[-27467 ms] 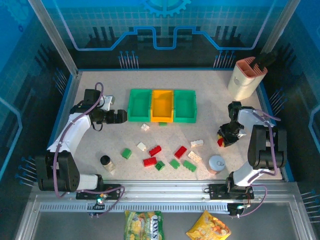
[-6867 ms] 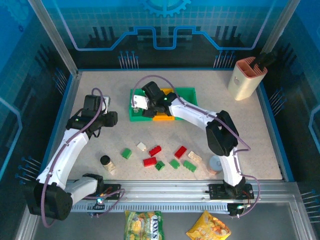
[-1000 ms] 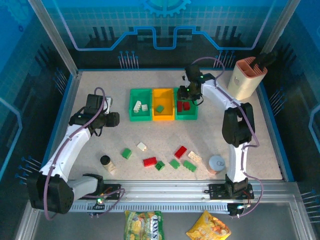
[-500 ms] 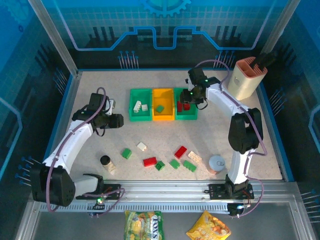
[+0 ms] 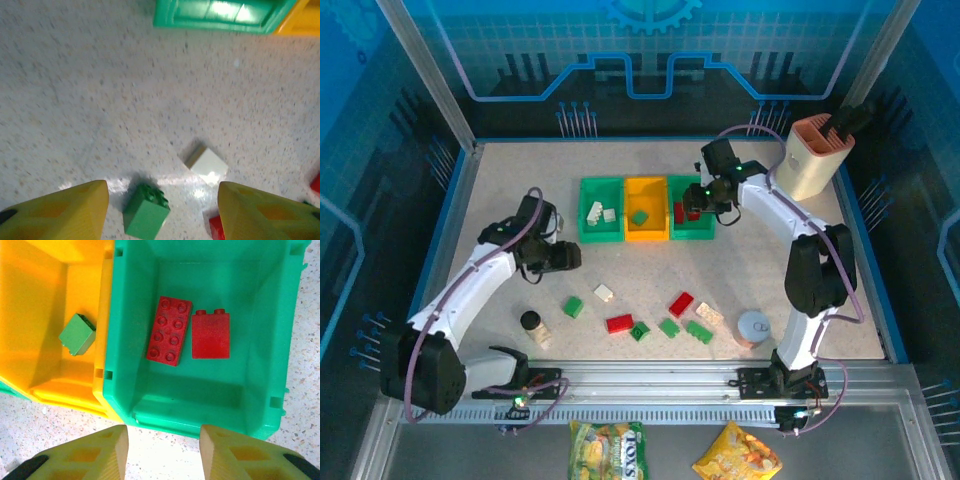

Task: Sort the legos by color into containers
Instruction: Pick up the lego from the bottom-left of the table.

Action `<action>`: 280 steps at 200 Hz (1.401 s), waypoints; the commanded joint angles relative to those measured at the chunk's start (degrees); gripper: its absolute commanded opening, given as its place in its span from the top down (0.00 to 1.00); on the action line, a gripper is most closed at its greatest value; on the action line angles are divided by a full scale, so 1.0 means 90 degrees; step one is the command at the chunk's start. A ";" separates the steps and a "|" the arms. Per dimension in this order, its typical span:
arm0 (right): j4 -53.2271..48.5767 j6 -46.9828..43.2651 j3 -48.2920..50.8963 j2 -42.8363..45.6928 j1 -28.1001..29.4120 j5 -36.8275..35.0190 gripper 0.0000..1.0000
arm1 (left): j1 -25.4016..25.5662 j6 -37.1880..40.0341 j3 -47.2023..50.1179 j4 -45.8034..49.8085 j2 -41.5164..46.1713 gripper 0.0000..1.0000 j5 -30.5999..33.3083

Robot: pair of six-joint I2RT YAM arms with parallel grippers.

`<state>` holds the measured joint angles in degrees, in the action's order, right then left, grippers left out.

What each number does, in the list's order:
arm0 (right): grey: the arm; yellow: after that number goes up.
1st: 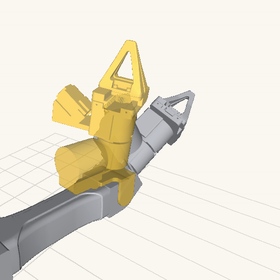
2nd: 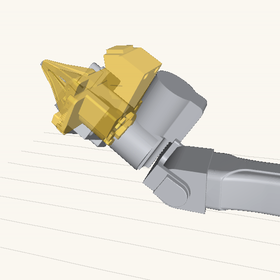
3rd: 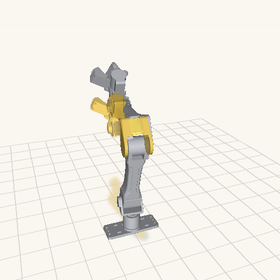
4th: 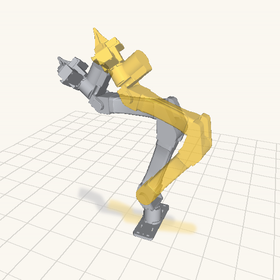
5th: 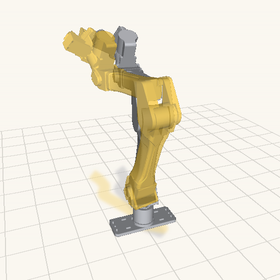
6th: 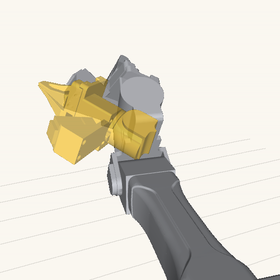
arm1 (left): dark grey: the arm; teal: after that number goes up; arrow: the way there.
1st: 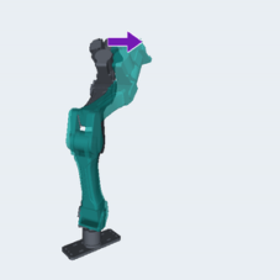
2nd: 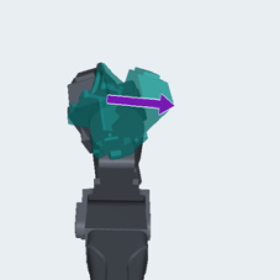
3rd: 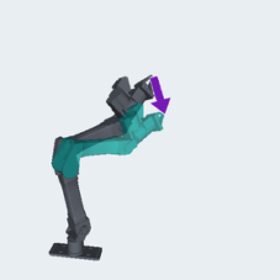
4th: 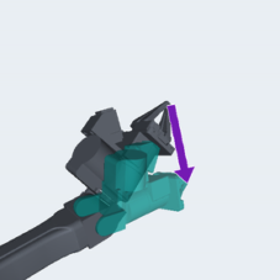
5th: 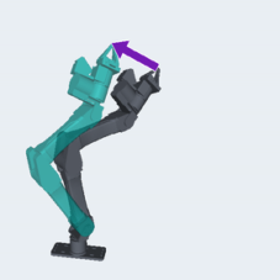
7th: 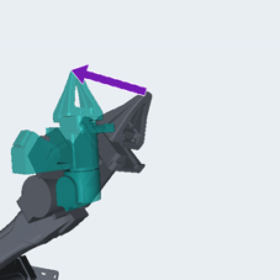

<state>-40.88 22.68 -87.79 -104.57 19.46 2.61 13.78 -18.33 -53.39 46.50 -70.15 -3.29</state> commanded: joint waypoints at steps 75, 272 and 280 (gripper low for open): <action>0.0178 -0.0088 0.0312 0.0375 -0.0273 0.0346 0.57 | 0.0871 -0.0971 0.0926 -0.0205 -0.0443 0.32 0.0544; 0.0255 -0.0118 0.0608 0.0609 -0.0378 0.0423 0.57 | 0.2028 -0.1851 0.1390 -0.0279 -0.0777 0.50 0.0970; 0.0252 -0.0121 0.0605 0.0613 -0.0382 0.0431 0.57 | 0.2030 -0.1850 0.1388 -0.0275 -0.0799 0.50 0.0997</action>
<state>-38.89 22.06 -82.52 -100.82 16.75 5.19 31.64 -33.67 -41.56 43.05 -77.60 3.86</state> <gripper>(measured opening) 0.430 0.507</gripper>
